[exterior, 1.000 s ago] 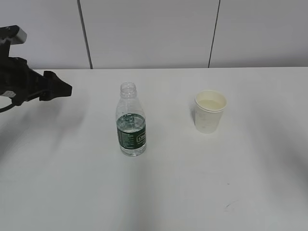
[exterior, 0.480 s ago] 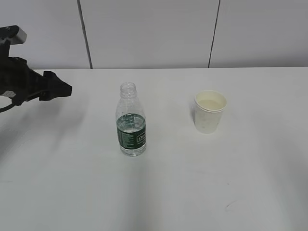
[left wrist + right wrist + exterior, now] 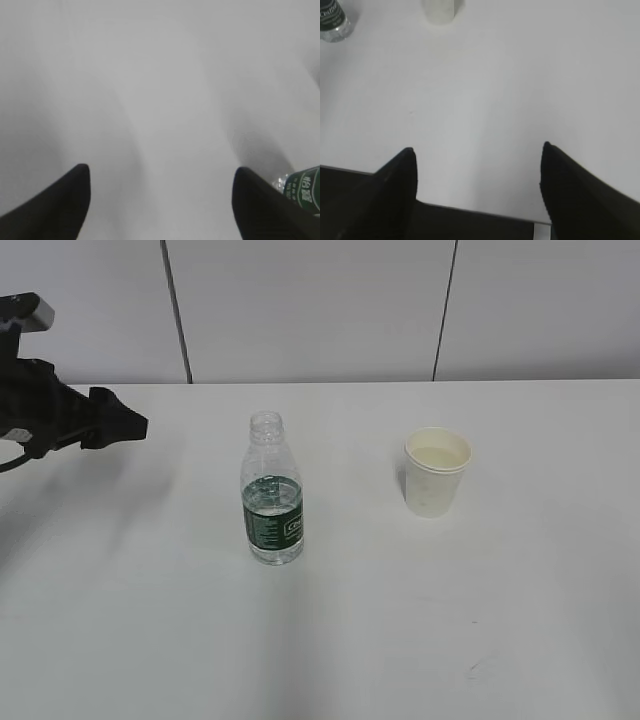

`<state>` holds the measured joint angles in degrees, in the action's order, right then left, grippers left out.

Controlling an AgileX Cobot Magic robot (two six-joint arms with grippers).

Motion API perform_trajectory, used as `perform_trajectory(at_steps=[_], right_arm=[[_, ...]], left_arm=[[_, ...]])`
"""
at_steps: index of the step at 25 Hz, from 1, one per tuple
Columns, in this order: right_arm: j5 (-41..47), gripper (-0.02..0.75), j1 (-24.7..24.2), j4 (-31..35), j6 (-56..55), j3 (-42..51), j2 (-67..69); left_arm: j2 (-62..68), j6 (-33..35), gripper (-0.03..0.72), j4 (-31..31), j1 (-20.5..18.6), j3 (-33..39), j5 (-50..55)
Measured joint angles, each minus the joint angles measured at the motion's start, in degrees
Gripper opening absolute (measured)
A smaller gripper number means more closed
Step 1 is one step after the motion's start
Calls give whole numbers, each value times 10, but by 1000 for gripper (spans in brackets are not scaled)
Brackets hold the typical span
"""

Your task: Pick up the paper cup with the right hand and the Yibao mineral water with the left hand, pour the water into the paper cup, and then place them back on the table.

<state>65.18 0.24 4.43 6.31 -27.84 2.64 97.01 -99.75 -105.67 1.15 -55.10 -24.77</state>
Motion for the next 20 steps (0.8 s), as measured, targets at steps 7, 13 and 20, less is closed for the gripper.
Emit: perform_trajectory(at_steps=[7, 13, 20], right_arm=[[4, 593, 0, -3, -6, 0, -37], [4, 613, 0, -5, -8, 0, -37], [4, 596, 0, -5, -8, 0, -37]], left_arm=[[0, 0, 531, 0, 0, 0, 0], [0, 0, 531, 0, 0, 0, 1], [0, 0, 531, 0, 0, 0, 1]])
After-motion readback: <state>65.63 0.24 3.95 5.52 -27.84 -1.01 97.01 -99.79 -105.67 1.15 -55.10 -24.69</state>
